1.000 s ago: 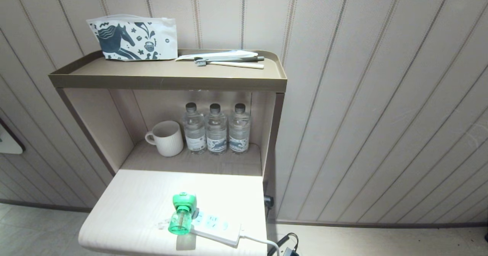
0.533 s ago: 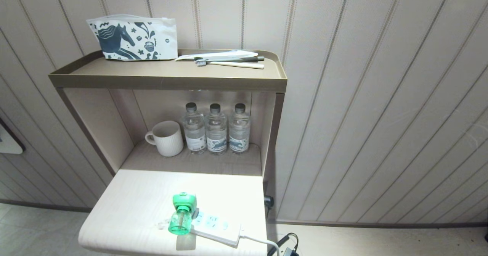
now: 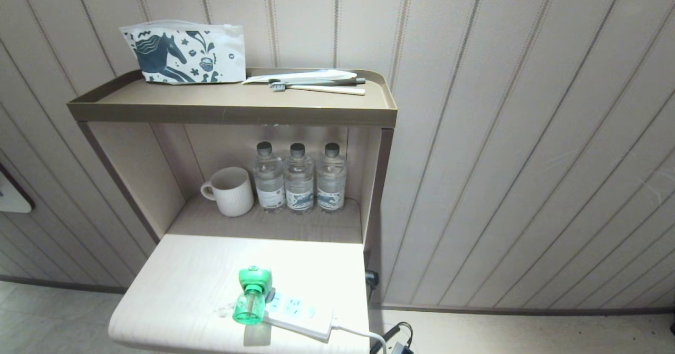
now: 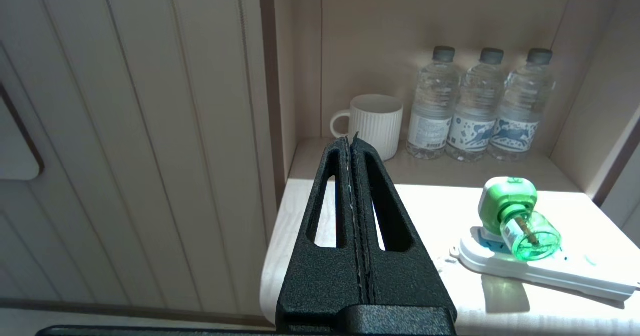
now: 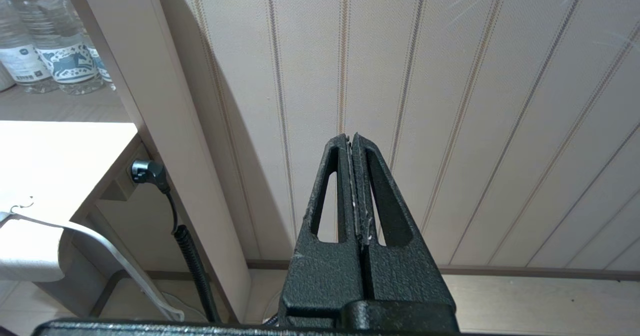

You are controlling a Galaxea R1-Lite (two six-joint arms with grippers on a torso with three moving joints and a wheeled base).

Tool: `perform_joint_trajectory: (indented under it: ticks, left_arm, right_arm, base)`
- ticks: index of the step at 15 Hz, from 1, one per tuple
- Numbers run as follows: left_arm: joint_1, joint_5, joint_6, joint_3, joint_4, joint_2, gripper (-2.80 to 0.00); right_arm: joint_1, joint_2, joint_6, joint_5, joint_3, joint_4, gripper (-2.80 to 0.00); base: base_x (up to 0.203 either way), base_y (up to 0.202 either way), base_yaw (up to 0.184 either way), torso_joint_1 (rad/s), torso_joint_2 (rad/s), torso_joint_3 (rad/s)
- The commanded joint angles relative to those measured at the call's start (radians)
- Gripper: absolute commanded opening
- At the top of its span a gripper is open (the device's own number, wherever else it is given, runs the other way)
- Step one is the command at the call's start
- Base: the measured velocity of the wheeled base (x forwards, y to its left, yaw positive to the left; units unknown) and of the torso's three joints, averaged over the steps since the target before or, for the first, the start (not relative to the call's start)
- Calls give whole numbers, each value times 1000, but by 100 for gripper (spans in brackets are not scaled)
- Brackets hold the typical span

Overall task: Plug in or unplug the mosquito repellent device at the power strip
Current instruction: Hold the socket with your right hand and unplug it with your left hand

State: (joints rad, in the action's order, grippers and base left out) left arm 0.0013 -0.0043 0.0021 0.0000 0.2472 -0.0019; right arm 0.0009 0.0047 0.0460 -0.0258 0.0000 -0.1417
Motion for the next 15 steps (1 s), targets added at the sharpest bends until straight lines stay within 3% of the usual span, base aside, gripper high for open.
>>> perform_joint_trajectory:
  ticks: [1,2,4,5,6,8,10,13,15]
  left_arm:
    - [1,1,25,0,0,2,-280]
    - [1,7,65,0,-8,5,-280]
    - [2,11,70,-29,-46,26,-280]
    - [2,10,70,-98,-100,51,-280]
    - [2,7,70,-202,-177,85,-280]
    - [3,-16,66,-520,-371,186,-280]
    - [11,-68,42,-802,-555,373,-280]
    - [25,-152,-17,-1049,-796,661,-280]
    - [27,-243,-78,-1219,-992,862,-280]
  right_arm:
    - [-1,1,0,0,0,-1,-280]
    - [0,1,0,0,0,-1,-280]
    - [1,1,0,0,0,-1,-280]
    - [1,1,0,0,0,-1,-280]
    - [1,0,0,0,0,-1,-280]
    - [1,0,0,1,0,-1,-280]
    - [1,0,0,1,0,-1,-280]
    - [1,0,0,1,0,-1,-280]
    - [1,0,0,1,0,-1,-280]
  base:
    - [0,0,0,0,0,0]
    - [0,0,0,0,0,0]
    - [0,0,0,0,0,0]
    - [0,0,0,0,0,0]
    - [0,0,0,0,0,0]
    - [0,0,0,0,0,0]
    - [0,0,0,0,0,0]
    - [0,0,0,0,0,0]
    - [0,0,0,0,0,0]
